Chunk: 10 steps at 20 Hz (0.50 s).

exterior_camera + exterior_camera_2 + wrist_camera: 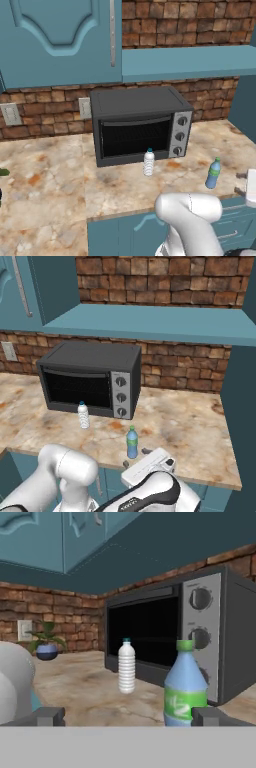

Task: Take the bottled waters from the counter and place them in the freezer to freeze. Close the freezer door after placing the bottles.

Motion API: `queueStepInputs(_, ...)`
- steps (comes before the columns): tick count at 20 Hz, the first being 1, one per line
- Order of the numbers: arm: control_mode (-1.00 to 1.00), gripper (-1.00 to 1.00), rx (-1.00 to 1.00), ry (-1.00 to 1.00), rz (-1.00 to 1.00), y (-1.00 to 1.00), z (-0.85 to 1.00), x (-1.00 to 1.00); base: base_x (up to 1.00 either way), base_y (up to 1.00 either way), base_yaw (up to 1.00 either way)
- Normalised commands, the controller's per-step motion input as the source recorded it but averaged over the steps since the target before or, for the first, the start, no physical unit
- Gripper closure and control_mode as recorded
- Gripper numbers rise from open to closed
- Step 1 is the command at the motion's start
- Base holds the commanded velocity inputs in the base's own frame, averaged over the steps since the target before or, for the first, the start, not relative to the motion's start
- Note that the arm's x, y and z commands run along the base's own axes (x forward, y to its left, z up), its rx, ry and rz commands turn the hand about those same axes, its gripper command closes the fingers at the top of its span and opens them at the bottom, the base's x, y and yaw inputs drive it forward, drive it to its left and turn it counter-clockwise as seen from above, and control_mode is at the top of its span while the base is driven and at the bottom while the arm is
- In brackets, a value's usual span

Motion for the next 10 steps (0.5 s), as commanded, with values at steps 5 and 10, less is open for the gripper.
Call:
queueStepInputs(5,-1.00,-1.00,0.00,0.01,-0.01,-0.02,-0.21,0.53,0.00,0.00,0.00)
queueStepInputs(10,-1.00,-1.00,0.00,0.00,0.00,-0.05,-0.16,0.41,0.00,0.00,0.00)
